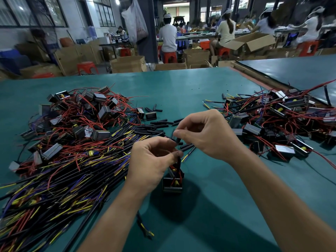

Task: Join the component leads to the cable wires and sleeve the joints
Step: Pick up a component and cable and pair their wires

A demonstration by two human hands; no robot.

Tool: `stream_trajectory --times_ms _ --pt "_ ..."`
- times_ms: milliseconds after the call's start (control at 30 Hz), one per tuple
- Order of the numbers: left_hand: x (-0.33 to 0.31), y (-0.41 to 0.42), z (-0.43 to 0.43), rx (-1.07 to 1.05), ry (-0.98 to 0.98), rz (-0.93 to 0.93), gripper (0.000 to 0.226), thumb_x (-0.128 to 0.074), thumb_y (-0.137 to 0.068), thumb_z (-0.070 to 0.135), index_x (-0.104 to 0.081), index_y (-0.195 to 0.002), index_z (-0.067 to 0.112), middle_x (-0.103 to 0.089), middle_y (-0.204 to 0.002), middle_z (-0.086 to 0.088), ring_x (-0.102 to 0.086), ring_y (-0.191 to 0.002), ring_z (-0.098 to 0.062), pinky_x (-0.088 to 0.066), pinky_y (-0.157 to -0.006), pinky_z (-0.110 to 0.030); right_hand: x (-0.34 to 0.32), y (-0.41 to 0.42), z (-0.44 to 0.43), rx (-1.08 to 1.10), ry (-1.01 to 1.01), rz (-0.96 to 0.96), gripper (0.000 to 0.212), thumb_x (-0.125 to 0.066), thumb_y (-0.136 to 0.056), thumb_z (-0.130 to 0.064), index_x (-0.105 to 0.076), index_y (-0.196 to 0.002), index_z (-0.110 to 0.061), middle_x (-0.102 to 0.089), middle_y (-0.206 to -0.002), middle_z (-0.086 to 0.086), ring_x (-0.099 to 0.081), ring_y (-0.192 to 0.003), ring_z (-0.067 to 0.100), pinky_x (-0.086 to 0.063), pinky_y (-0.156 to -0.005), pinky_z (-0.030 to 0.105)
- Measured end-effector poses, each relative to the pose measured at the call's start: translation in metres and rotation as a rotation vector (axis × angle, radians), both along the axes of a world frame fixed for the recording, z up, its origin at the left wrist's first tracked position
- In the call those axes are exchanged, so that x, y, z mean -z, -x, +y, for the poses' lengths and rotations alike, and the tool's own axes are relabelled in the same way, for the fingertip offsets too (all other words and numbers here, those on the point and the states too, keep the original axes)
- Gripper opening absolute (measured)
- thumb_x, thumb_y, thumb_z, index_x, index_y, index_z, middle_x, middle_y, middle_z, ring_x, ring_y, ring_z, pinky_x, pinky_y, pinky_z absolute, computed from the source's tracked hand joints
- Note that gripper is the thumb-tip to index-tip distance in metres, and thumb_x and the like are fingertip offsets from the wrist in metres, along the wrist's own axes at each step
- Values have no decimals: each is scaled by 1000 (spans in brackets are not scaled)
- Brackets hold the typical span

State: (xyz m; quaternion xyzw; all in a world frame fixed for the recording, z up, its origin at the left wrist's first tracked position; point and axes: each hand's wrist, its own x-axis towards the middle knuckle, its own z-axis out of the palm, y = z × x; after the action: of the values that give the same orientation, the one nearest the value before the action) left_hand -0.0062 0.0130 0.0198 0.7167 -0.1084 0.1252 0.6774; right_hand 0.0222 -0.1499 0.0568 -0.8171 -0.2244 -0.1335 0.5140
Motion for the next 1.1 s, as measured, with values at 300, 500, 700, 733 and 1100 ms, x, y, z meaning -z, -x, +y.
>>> stream_trajectory --times_ms 300,500,700,733,1100 --pt "0 -1 1 -12 -19 -12 25 -83 -66 -4 -70 -85 6 -69 -63 2 -62 -59 -9 -56 -62 -25 -6 2 -5 -23 30 11 5 -79 -81 -17 -78 -76 -17 -66 -63 13 -51 -53 15 -41 -51 34" --pt "0 -1 2 -17 -13 -3 23 -83 -66 -3 -71 -82 8 -70 -64 0 -63 -60 -11 -56 -61 -27 -4 2 -4 -30 -8 -12 7 -77 -83 -13 -78 -77 -17 -67 -62 12 -52 -52 14 -43 -50 34" --pt "1 -1 1 -28 -21 -14 21 -83 -68 -4 -72 -74 14 -70 -66 -2 -62 -61 -13 -55 -60 -32 0 -2 -2 -26 71 19 5 -77 -83 -19 -78 -78 -19 -70 -67 12 -61 -60 34 -52 -57 46" --pt "1 -1 1 -26 -15 -14 20 -82 -68 -4 -72 -75 12 -71 -67 -2 -62 -62 -13 -55 -61 -32 1 -2 -2 -30 82 19 5 -77 -83 -20 -78 -78 -19 -70 -68 12 -61 -62 35 -52 -57 47" --pt "1 -2 4 19 69 58 27 -78 -67 -13 -71 -85 5 -71 -71 -7 -66 -67 -15 -58 -65 -27 -4 3 -1 -89 55 69 9 -81 -77 -10 -75 -83 -12 -72 -73 8 -67 -70 34 -56 -67 48"
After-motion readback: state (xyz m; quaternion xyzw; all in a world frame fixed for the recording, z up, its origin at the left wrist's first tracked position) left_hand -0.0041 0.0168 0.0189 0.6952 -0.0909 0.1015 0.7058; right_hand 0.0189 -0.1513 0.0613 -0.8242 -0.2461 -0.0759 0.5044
